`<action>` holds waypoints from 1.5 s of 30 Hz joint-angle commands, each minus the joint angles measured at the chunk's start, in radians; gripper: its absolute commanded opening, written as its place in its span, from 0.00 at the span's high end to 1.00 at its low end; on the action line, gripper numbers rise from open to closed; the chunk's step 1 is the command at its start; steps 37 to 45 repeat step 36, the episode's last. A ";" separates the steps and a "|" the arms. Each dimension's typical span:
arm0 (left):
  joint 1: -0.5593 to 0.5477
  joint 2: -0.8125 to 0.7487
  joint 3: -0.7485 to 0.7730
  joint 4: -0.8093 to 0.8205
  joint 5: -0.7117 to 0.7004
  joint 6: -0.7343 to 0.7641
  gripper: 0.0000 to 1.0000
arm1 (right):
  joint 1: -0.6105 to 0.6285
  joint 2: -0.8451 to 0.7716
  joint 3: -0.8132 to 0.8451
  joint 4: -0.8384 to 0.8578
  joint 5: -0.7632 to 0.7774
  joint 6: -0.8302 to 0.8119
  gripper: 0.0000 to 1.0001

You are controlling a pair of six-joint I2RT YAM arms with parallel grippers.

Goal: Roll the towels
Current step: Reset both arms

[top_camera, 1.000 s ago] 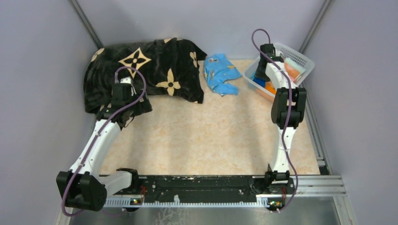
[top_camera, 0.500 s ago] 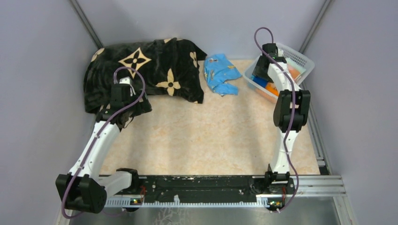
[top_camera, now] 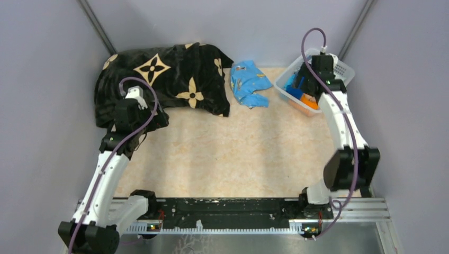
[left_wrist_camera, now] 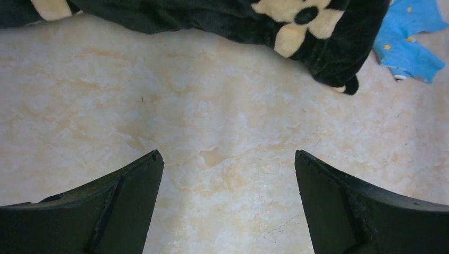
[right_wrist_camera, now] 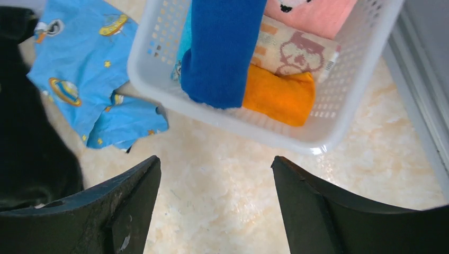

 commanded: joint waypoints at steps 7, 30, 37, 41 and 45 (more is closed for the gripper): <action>0.004 -0.319 -0.033 0.055 0.029 -0.007 0.01 | -0.004 -0.726 -0.391 0.161 -0.044 -0.056 0.09; 0.004 -0.511 -0.171 0.063 -0.051 0.008 0.01 | -0.003 -1.286 -0.914 0.356 -0.068 -0.065 0.01; 0.003 -0.508 -0.176 0.063 -0.048 0.016 0.01 | -0.003 -1.274 -0.913 0.356 -0.079 -0.066 0.01; 0.003 -0.508 -0.176 0.063 -0.048 0.016 0.01 | -0.003 -1.274 -0.913 0.356 -0.079 -0.066 0.01; 0.003 -0.508 -0.176 0.063 -0.048 0.016 0.01 | -0.003 -1.274 -0.913 0.356 -0.079 -0.066 0.01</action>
